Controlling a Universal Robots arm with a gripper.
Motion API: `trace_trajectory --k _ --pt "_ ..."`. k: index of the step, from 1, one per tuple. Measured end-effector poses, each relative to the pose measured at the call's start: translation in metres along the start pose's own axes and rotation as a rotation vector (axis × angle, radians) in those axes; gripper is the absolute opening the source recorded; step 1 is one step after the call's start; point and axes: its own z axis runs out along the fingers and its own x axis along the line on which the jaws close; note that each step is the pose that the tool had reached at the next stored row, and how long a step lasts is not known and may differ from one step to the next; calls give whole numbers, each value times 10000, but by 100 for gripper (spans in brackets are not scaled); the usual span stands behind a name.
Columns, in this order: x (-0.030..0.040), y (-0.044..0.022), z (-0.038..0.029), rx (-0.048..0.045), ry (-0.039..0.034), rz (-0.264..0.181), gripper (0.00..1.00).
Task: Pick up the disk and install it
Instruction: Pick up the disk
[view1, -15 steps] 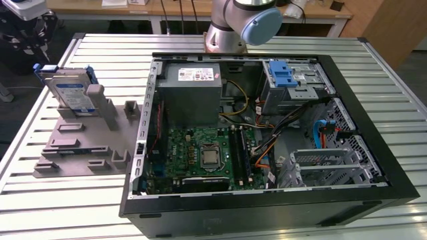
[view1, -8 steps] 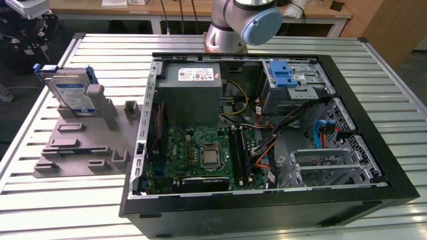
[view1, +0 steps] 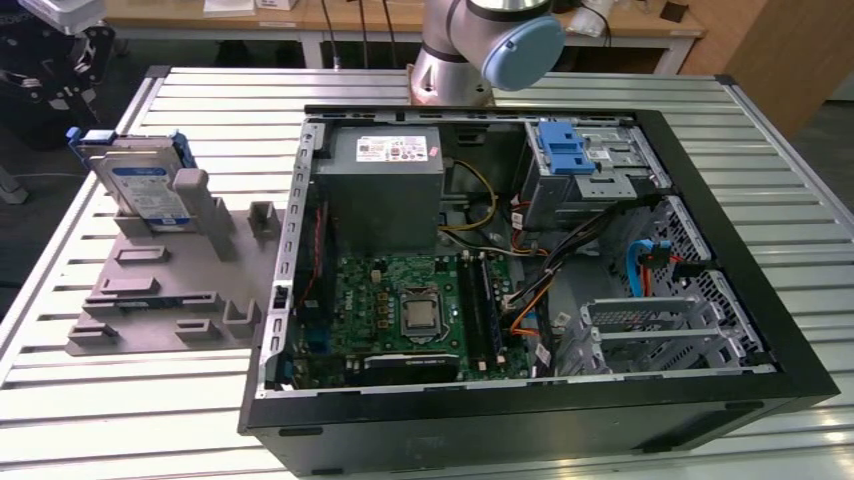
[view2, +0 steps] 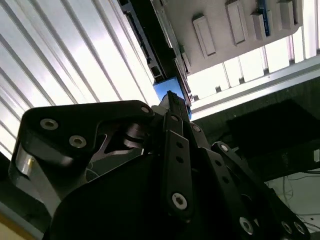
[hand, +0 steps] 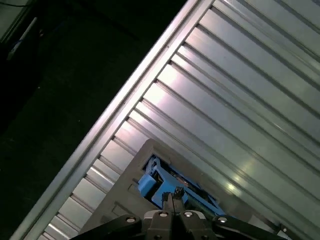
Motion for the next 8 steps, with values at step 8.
trace_trajectory --k 8 --pt "0 -1 4 36 74 -1359 11"
